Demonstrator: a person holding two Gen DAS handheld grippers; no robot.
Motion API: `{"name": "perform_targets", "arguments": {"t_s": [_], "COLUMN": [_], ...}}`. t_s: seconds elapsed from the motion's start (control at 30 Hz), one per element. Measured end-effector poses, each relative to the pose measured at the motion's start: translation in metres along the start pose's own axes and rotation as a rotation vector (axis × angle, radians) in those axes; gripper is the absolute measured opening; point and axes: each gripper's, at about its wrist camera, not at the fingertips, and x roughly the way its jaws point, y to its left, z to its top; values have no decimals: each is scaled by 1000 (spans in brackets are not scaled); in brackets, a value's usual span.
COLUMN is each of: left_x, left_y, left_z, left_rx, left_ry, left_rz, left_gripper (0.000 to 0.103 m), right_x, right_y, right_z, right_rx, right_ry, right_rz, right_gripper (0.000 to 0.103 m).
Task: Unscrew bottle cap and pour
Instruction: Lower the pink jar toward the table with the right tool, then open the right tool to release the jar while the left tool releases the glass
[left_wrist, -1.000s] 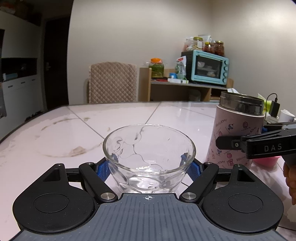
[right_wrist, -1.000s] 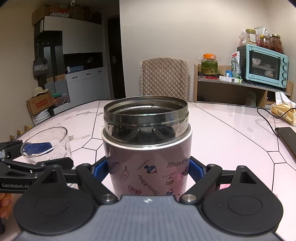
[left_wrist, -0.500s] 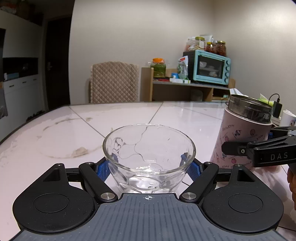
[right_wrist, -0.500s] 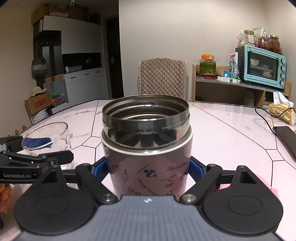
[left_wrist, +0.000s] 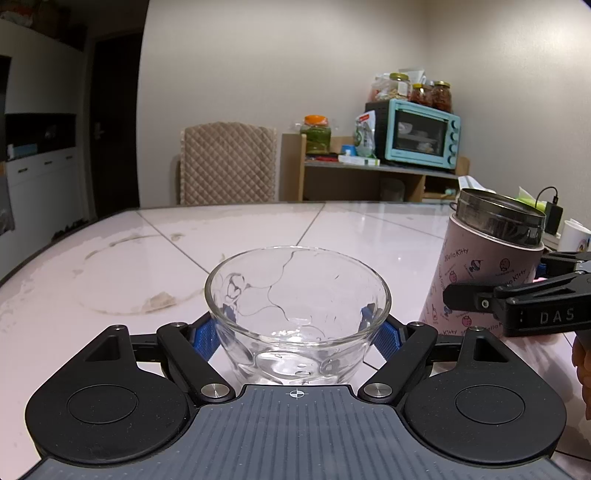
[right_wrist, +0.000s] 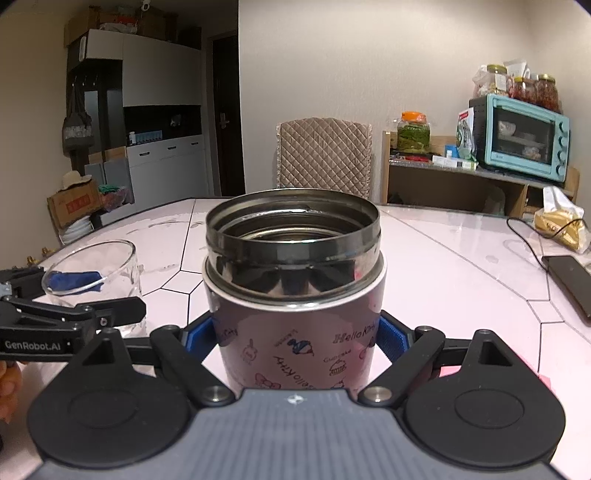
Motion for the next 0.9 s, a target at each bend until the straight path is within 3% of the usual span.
{"name": "perform_targets", "arguments": {"t_s": [0.33, 0.9], "left_x": [-2, -3], "left_y": [2, -3], "left_z": [-1, -3], "left_rx": [1, 13], "left_ry": [4, 3], "left_rz": [-4, -7], "left_gripper": [86, 93], "right_x": [1, -4], "right_y": [-2, -2], "right_z": [-8, -13], "right_rx": [26, 38], "right_ry": [20, -21], "right_rz": [1, -11], "right_gripper": [95, 103]}}
